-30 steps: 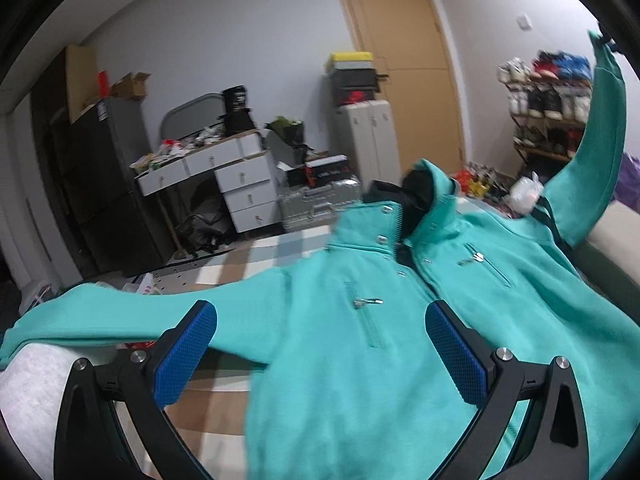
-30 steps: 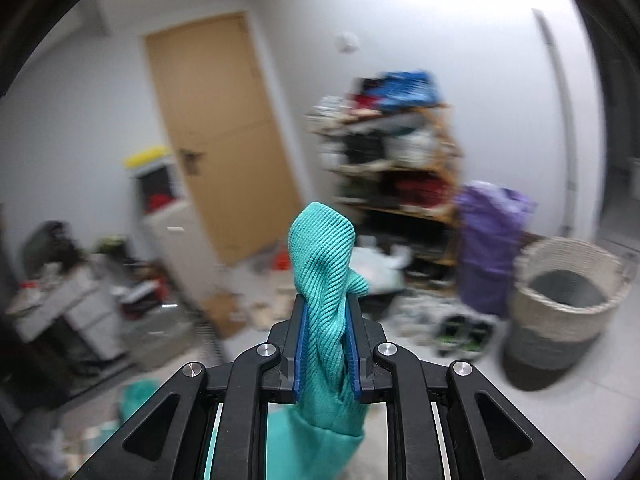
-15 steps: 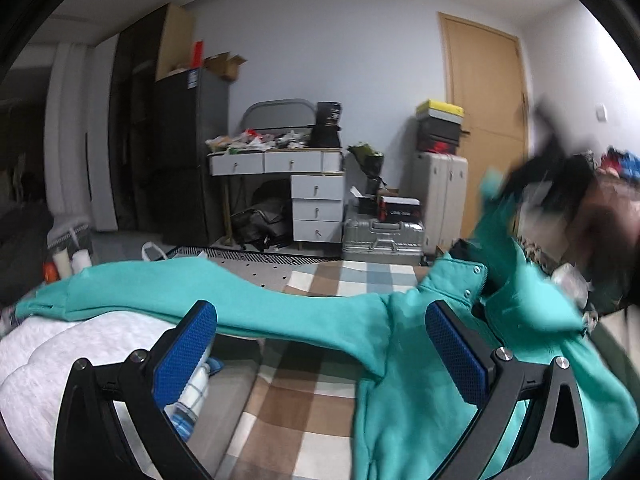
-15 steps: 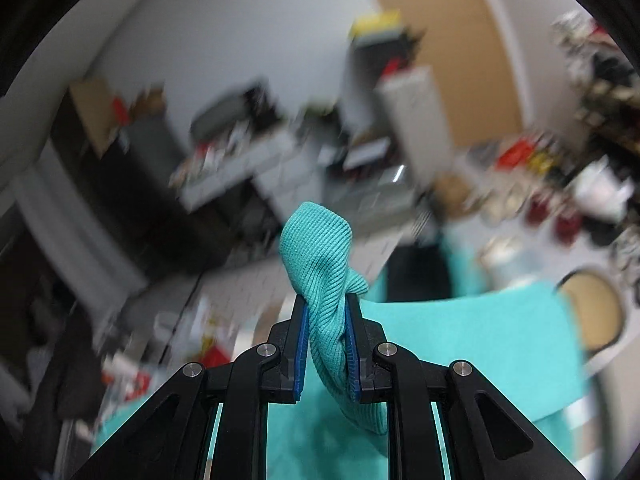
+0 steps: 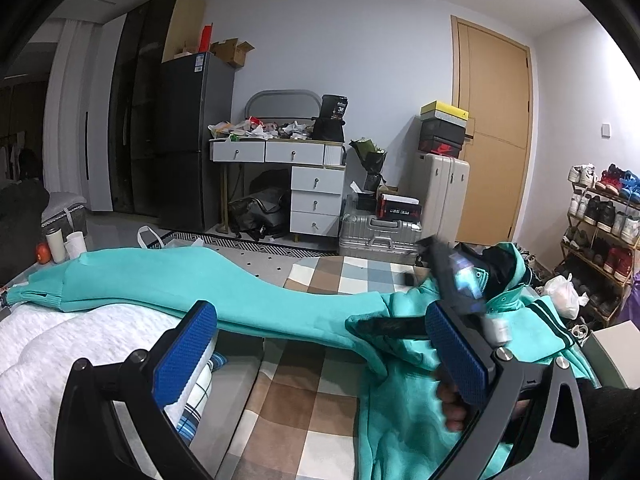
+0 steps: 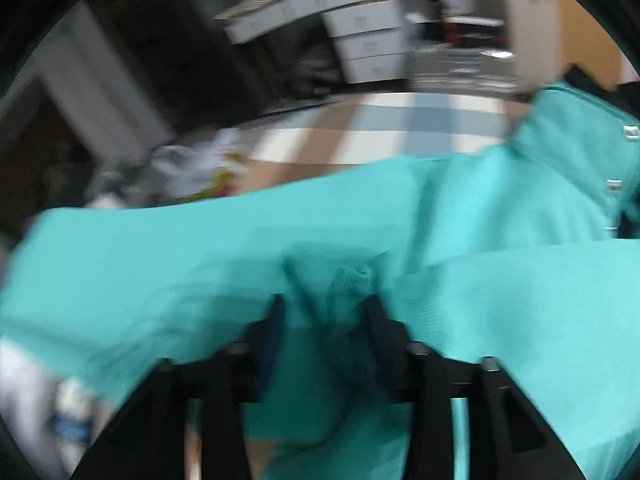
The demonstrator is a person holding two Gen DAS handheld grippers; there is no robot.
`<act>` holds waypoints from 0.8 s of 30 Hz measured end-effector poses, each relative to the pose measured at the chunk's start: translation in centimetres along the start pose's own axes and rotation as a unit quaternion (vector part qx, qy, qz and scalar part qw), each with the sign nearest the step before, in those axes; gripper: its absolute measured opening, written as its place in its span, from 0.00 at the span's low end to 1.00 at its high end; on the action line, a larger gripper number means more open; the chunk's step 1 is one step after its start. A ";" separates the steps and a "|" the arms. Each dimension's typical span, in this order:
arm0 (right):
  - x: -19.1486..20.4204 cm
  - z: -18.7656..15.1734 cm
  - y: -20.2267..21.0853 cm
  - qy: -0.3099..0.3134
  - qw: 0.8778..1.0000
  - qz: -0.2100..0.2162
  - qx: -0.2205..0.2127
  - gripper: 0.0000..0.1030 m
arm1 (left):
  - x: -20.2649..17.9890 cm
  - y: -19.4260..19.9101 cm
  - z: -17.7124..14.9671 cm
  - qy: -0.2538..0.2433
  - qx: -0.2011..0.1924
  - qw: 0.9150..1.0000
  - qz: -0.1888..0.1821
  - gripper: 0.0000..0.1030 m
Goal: Fold large clothes
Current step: 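Carry the held sleeve across the hoodie body and release it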
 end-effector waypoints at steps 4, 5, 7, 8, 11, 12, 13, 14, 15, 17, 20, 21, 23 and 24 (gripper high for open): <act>-2.1 1.7 6.5 0.008 0.998 0.005 -0.055 0.62 | 0.6 0.8 -0.2 -0.003 -0.002 1.000 0.005 0.99; -3.7 2.2 7.7 0.009 0.997 -0.024 -0.068 0.74 | 0.6 0.7 -0.3 -0.005 0.000 1.000 0.006 0.99; -9.6 2.5 10.7 0.007 0.986 -0.142 -0.085 0.76 | 0.5 0.7 -0.4 -0.009 0.004 1.000 0.008 0.99; -12.4 2.3 11.8 0.003 0.978 -0.193 -0.080 0.76 | 0.4 0.7 -0.4 -0.011 0.005 1.000 0.011 0.99; -20.9 -0.3 14.2 -0.001 0.940 -0.341 -0.034 0.76 | 0.0 0.7 -0.5 -0.020 0.007 1.000 0.017 0.99; -23.0 -1.5 14.7 0.007 0.923 -0.384 -0.011 0.76 | -0.2 0.7 -0.6 -0.024 0.010 0.999 0.017 0.99; -25.0 -3.1 14.9 0.011 0.911 -0.411 0.017 0.76 | -0.3 0.6 -0.7 -0.027 0.014 0.999 0.017 0.99; -26.0 -4.4 14.8 0.010 0.909 -0.416 0.036 0.76 | -0.4 0.5 -0.9 -0.029 0.019 0.999 0.017 0.99; -26.2 -5.3 15.0 0.001 0.918 -0.397 0.021 0.76 | -0.4 0.2 -1.2 -0.032 0.027 0.999 0.018 0.99; -25.9 -5.9 15.5 -0.012 0.923 -0.384 0.018 0.76 | -0.4 -0.3 -1.6 -0.031 0.044 0.998 0.017 0.99; -21.6 -6.1 17.5 -0.017 0.950 -0.312 -0.012 0.68 | 0.6 -0.8 -2.1 -0.018 0.066 0.997 0.018 0.99; -19.5 -5.8 18.4 -0.015 0.957 -0.288 -0.033 0.68 | 1.2 -0.9 -2.2 -0.013 0.072 0.997 0.023 0.99; -16.2 -5.2 21.0 -0.012 0.964 -0.254 -0.078 0.70 | 2.2 -0.7 -2.1 0.000 0.073 0.997 0.029 0.99; -14.5 -5.1 22.3 -0.012 0.967 -0.236 -0.097 0.70 | 2.9 -0.6 -2.1 0.015 0.077 0.997 0.027 0.99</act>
Point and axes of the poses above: each gripper's, at about its wrist camera, not at the fingertips, and y roughly against the way its jaws point, x to its left, z to its top, the point moved 8 cm from there along -y, roughly the way its jaws point, and after that the axes turned 9 degrees about -x, right-handed, at the moved point
